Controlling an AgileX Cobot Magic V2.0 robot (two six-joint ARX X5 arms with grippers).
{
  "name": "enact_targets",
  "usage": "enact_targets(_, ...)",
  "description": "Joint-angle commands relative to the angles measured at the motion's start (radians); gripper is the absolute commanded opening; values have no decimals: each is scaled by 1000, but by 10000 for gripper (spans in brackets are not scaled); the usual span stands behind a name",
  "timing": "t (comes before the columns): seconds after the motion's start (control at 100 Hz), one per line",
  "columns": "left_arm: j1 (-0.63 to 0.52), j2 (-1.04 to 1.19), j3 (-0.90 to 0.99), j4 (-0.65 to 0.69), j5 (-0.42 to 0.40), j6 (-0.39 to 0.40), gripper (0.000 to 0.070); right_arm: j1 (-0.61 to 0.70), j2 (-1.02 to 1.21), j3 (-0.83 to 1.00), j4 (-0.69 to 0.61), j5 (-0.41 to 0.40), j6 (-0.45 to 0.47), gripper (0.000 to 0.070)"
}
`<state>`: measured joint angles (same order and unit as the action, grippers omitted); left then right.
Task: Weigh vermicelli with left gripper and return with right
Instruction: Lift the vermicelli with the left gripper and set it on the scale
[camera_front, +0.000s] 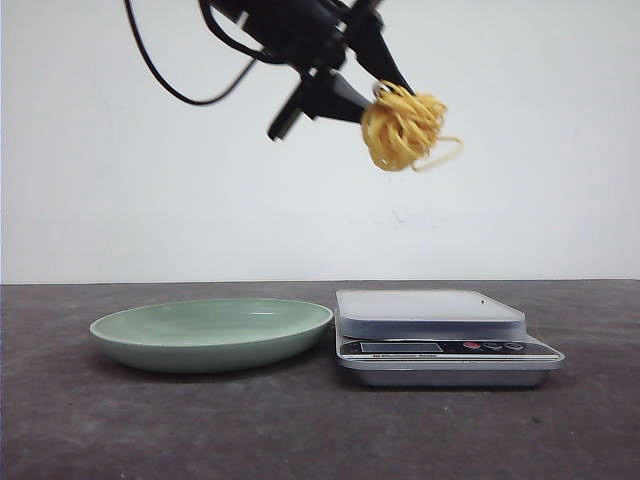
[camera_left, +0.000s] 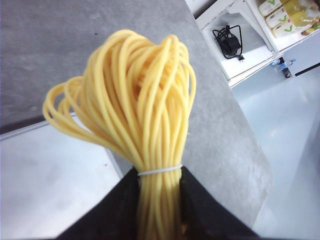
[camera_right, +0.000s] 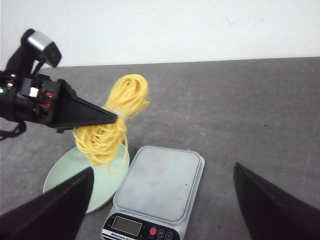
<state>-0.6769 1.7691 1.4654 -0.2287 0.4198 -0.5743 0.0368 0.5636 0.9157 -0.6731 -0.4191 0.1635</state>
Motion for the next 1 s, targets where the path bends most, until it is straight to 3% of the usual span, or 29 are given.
enact_targets(0.0, -10, 48, 15, 22, -6, -44, 11, 2, 3, 16, 6, 1, -7, 563)
enact_targets(0.53, -14, 262, 14, 15, -8, -62, 19, 2, 3, 16, 5, 0, -8, 563)
enact_targets(0.6, -14, 263, 14, 21, -8, -44, 107, 2, 3, 16, -1, 0, -14, 563)
enact_targets(0.69, -15, 256, 15, 40, 0, -46, 395, 2, 3, 16, -11, 0, -22, 564)
enact_targets(0.73, -12, 251, 15, 42, -1, -47, 473, 2, 3, 16, -14, 0, -23, 564)
enact_targets(0.99, 27, 161, 15, 16, -6, 10, 452, 2, 3, 16, -20, 0, -26, 564)
